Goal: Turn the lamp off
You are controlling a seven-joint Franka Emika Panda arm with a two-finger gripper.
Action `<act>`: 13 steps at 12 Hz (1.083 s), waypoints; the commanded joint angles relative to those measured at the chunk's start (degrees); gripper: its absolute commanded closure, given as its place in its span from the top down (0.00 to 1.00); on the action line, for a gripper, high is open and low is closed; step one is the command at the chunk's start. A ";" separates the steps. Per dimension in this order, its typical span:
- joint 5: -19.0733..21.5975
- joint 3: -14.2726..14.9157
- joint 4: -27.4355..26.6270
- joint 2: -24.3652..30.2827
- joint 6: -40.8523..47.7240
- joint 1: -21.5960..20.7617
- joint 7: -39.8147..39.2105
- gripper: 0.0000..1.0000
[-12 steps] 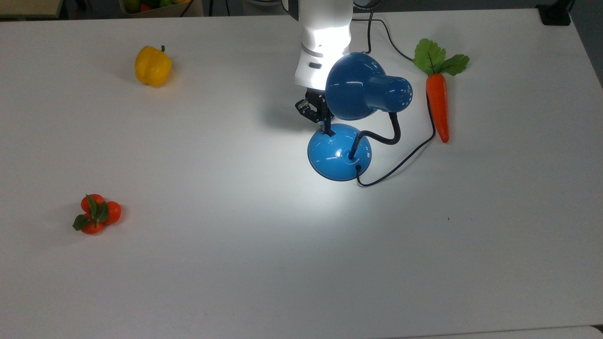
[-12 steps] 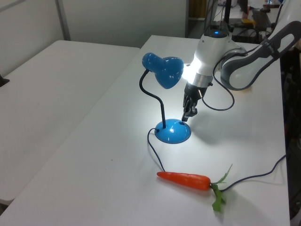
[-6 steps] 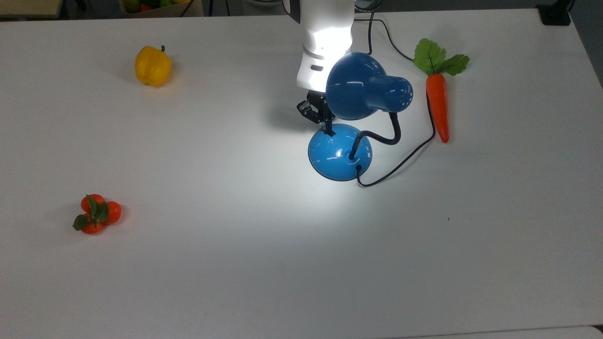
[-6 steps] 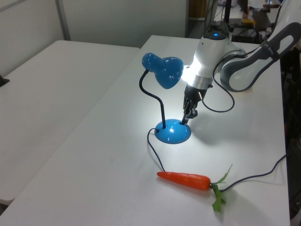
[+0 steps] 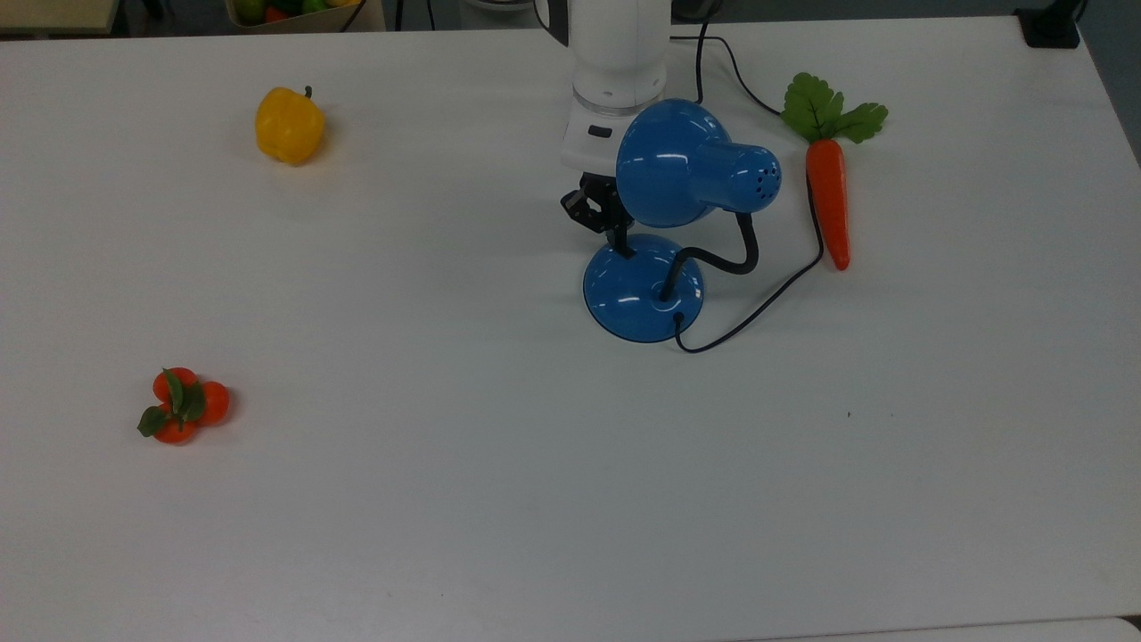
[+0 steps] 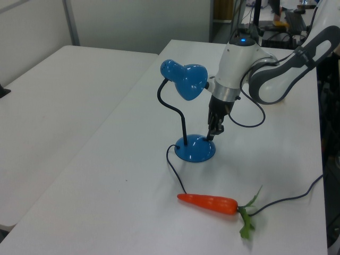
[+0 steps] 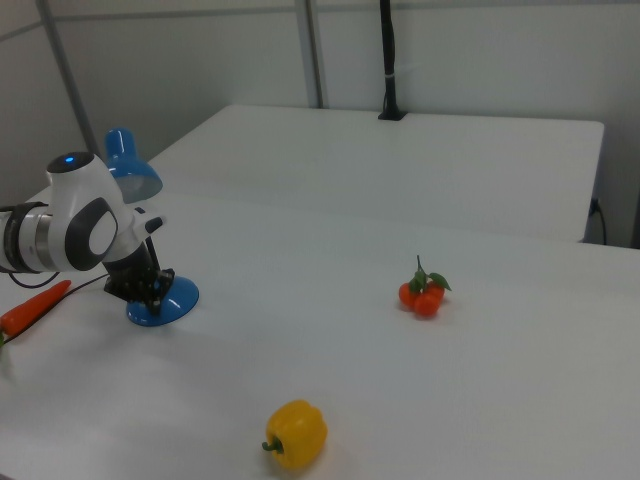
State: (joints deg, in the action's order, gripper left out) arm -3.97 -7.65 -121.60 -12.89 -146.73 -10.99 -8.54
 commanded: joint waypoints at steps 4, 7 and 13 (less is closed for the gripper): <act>-0.77 0.44 2.50 4.53 20.55 0.01 2.11 0.00; -0.78 0.79 6.54 7.78 33.12 1.84 4.58 0.00; -2.36 0.97 23.22 11.48 53.46 11.15 10.12 0.00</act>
State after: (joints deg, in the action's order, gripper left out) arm -5.82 -6.71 -105.42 -1.32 -98.99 -3.33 -0.55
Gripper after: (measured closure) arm 0.991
